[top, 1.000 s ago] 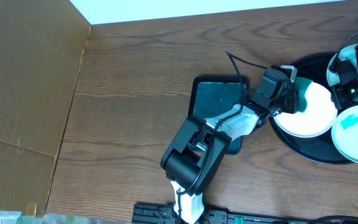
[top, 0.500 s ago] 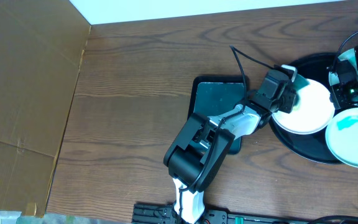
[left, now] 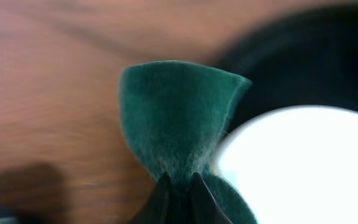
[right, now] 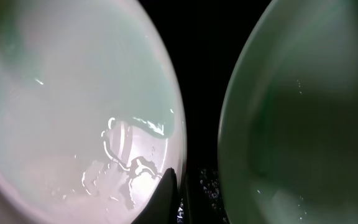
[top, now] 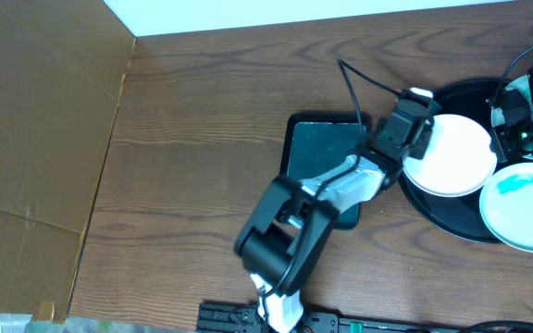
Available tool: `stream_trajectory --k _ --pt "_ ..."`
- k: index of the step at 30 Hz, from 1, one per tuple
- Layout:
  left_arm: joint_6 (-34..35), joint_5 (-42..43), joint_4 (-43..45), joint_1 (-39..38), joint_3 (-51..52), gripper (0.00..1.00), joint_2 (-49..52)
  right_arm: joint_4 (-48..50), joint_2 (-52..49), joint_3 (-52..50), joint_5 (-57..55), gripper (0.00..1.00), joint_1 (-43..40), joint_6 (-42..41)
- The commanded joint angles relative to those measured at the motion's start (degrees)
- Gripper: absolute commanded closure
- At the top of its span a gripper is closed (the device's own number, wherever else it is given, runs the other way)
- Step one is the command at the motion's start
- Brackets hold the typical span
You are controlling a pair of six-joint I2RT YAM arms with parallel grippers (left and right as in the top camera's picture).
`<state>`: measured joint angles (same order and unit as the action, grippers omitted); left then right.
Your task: Clean dirty plates on tray and stack at the side
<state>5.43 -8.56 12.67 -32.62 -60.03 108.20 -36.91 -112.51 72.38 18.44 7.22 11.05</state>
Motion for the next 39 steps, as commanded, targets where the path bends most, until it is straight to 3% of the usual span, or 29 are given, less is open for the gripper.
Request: stream_trajectory --k 1,7,14,20,27,34,39 --pt "-1.0 -6.1 0.3 1.8 0.5 0.93 -6.5 -0.6 -0.8 -0.1 -2.1 0.99 0.0 1.5" --pt "-0.1 -0.1 -3.9 1.8 0.5 0.93 -11.2 -0.6 -0.8 -0.1 -2.1 0.99 0.0 1.4" --pt "8.8 1.5 -11.2 2.9 0.5 0.93 -13.9 -0.6 -0.7 -0.1 -1.8 0.99 0.4 1.4" --pt "10.1 19.6 -12.0 5.0 0.5 0.93 -13.4 -0.4 -0.5 -0.1 -1.7 0.99 1.4 1.2" --pt "17.4 28.1 -7.8 1.0 0.5 0.93 -6.6 0.1 -0.5 -0.1 -1.7 0.99 1.9 1.2" --pt "18.5 28.4 0.2 -1.7 0.5 0.93 1.6 -0.3 -0.5 -0.1 -1.7 0.99 1.8 1.2" --pt "18.2 20.5 -1.8 -0.8 0.5 0.93 3.3 -0.3 -0.5 -0.1 -1.7 0.99 1.8 1.3"
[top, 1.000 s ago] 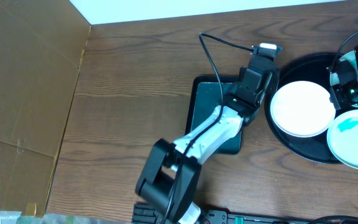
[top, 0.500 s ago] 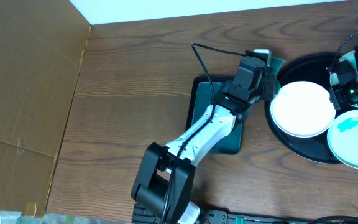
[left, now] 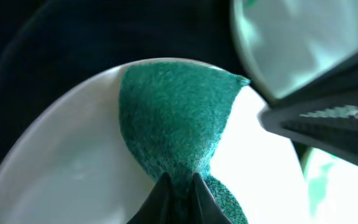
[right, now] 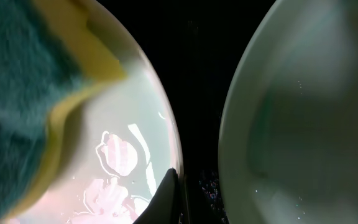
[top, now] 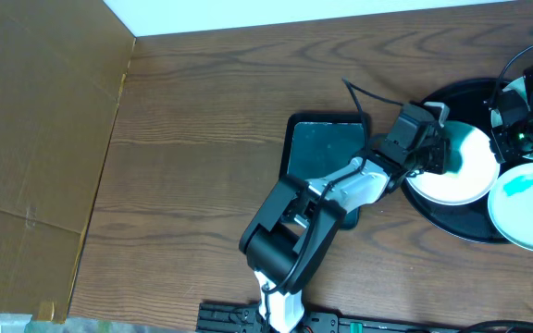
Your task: Clean dirty plates on tray and stack at the side
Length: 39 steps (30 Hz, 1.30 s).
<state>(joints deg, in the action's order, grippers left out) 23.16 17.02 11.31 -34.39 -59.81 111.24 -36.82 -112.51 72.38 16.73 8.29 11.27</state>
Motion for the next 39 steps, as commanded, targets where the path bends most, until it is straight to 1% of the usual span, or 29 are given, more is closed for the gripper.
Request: stream_trajectory --k 1,5,7,11,14,17,19,24,25,28,31,35,39 --pt "-0.8 -7.7 -1.4 1.0 0.3 0.93 0.3 -0.3 -0.5 -0.1 0.0 0.99 0.7 1.0" --pt "-6.8 -18.0 -5.2 1.0 0.3 0.93 0.3 -0.2 -0.5 -0.1 0.0 0.99 0.7 1.0" --pt "-8.9 -23.8 -5.5 1.0 0.3 0.93 0.3 -0.2 -0.5 -0.1 0.0 0.99 0.7 1.0" --pt "-12.3 -32.1 -3.1 1.0 0.3 0.93 0.3 -0.5 -0.5 -0.1 0.0 0.99 0.7 1.0" --pt "-15.6 -34.7 -0.4 1.0 0.3 0.92 0.3 -0.9 -0.5 -0.1 0.0 0.99 0.8 1.0" --pt "-16.3 -34.6 2.4 1.0 0.3 0.93 0.0 -0.9 -0.5 -0.1 0.0 0.99 0.8 1.0" --pt "-15.2 -33.9 3.9 1.0 0.3 0.92 -1.2 -0.9 -0.5 -0.1 0.0 0.99 0.8 0.5" --pt "-11.1 -25.0 4.0 1.5 0.3 0.93 -8.0 -0.7 -0.4 -0.1 0.0 0.99 0.8 0.4" --pt "-9.7 -22.3 3.7 1.9 0.3 0.93 -10.1 -0.7 -0.2 -0.1 0.0 0.99 0.8 0.4" --pt "-5.8 -18.2 2.2 3.3 0.3 0.92 -14.8 -0.7 0.5 0.0 0.0 0.99 0.8 0.4" --pt "-3.0 -16.3 -1.2 5.7 0.3 0.92 -19.7 -0.7 2.2 0.0 0.0 0.99 0.8 0.4" --pt "-2.9 -16.3 -7.9 9.6 0.3 0.93 -24.7 -0.7 5.3 0.0 -0.9 0.99 1.0 0.8" --pt "-2.9 -16.4 -17.2 14.2 0.3 0.93 -28.2 -0.7 9.3 0.0 -6.4 0.99 2.8 0.8"
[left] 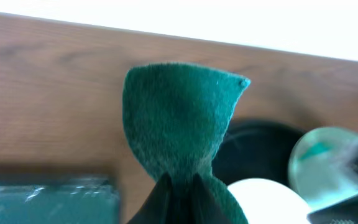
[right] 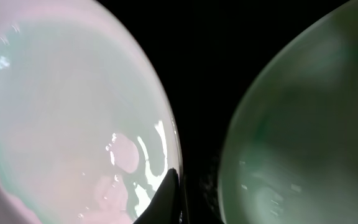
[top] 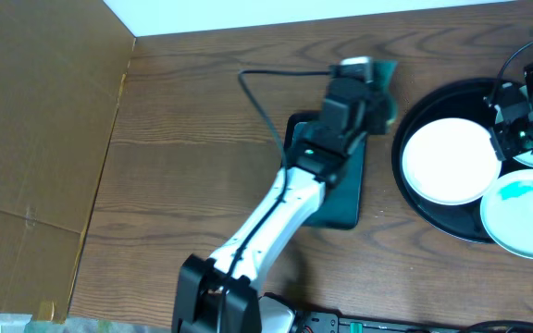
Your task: Clean dirty plates on tray and stack at the side
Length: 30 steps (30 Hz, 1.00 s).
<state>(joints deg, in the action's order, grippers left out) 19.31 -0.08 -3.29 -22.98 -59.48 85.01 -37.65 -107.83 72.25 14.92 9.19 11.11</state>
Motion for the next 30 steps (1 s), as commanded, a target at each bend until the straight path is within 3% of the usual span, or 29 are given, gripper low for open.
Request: stream_trajectory --k 1,8,16,20,30 --pt "1.0 0.7 -4.3 3.9 0.0 0.93 -2.3 0.1 5.5 0.1 -6.0 0.99 2.5 1.0" --pt "1.0 0.7 -14.2 11.6 0.0 0.93 -2.5 0.3 12.1 0.1 -22.9 0.99 9.5 0.9" --pt "1.0 0.7 -19.5 18.1 0.0 0.93 -2.5 4.9 17.8 0.1 -47.1 0.99 19.3 2.3" --pt "1.0 0.7 -21.4 19.9 0.0 0.93 -2.5 7.8 19.7 0.1 -55.4 0.99 24.3 9.2" --pt "0.9 0.7 -23.3 20.5 0.0 0.93 -2.5 18.0 20.1 0.1 -72.4 0.99 34.8 36.6"
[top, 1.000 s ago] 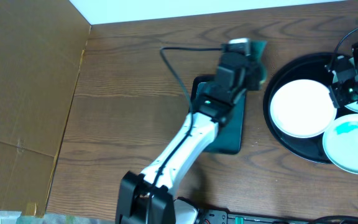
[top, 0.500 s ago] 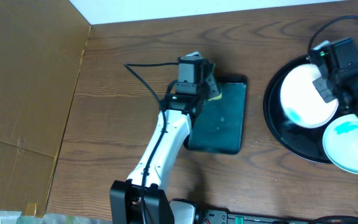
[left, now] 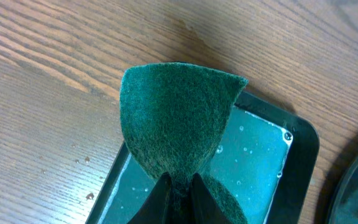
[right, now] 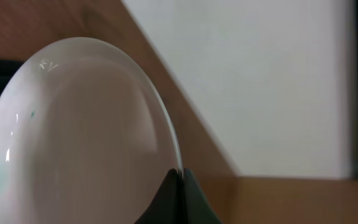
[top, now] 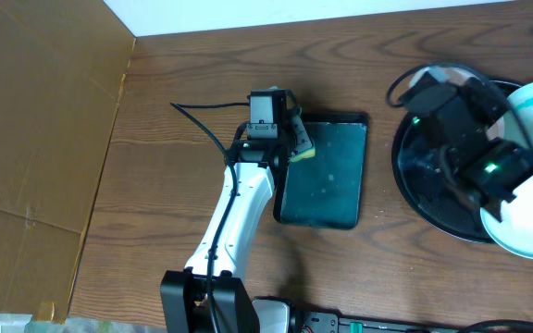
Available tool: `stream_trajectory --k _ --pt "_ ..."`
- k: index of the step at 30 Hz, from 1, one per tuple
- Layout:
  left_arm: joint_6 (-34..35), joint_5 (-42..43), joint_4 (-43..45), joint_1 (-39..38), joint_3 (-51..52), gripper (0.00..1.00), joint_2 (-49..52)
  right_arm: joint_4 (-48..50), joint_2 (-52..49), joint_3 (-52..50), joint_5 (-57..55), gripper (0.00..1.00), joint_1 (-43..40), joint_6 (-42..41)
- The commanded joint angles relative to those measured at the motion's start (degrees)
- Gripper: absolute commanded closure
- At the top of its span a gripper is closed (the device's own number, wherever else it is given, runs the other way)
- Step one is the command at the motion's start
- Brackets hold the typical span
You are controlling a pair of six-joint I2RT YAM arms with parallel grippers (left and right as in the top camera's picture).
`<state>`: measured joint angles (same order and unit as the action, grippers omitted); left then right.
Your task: Clean dirty plates on tray and stack at the side
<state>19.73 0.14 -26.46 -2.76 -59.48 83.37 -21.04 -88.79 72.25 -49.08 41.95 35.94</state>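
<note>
My left gripper [left: 180, 182] is shut on a folded green sponge [left: 176, 118], held over the far left corner of a dark rectangular tray [left: 263, 155] with water in it. The overhead view shows the sponge [top: 299, 144] yellow-backed at that corner. My right gripper [right: 180, 172] is shut on the rim of a white plate [right: 86, 137], which stands on edge in the air with the wall behind it. The black round tray [top: 424, 194] is bare in its middle. White plates [top: 530, 227] show at the right edge; which one is held I cannot tell.
A sheet of brown cardboard [top: 35, 120] covers the table's left side. The rectangular tray [top: 327, 185] lies mid-table, just left of the round tray. My right arm [top: 465, 129] hangs over the round tray. A black cable [top: 206, 116] trails from the left wrist.
The left gripper with the sponge moved from the rectangular tray's far right corner to its far left corner. The white plate, then lying in the round tray, is now lifted on edge by the right gripper.
The sponge first stood at the left rim of the white plate in the round tray, with my right gripper on the plate's other rim. Then the sponge lay on the plate. Later it was drawn back past the tray. Now the plate is off the tray.
</note>
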Motion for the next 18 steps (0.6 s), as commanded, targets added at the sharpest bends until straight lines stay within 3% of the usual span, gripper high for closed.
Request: stream_trajectory --k 1,6,11,14,18 --pt "0.5 0.5 -0.3 0.2 0.0 0.93 -0.9 2.3 1.1 0.1 -9.5 0.99 2.8 14.2" --pt "0.5 0.5 -0.7 0.2 0.0 0.93 -0.9 6.0 1.1 0.1 -13.9 0.99 5.6 19.2" --pt "0.5 0.5 -0.7 0.2 0.0 0.93 -0.9 3.2 1.0 0.1 -12.4 0.99 5.1 12.0" --pt "0.5 0.5 -0.7 0.2 0.0 0.93 -0.9 -3.1 1.0 0.1 -5.0 0.99 3.1 5.6" --pt "0.5 0.5 -0.7 0.2 0.0 0.93 -0.9 -8.8 1.0 0.0 15.2 0.99 -2.7 -3.4"
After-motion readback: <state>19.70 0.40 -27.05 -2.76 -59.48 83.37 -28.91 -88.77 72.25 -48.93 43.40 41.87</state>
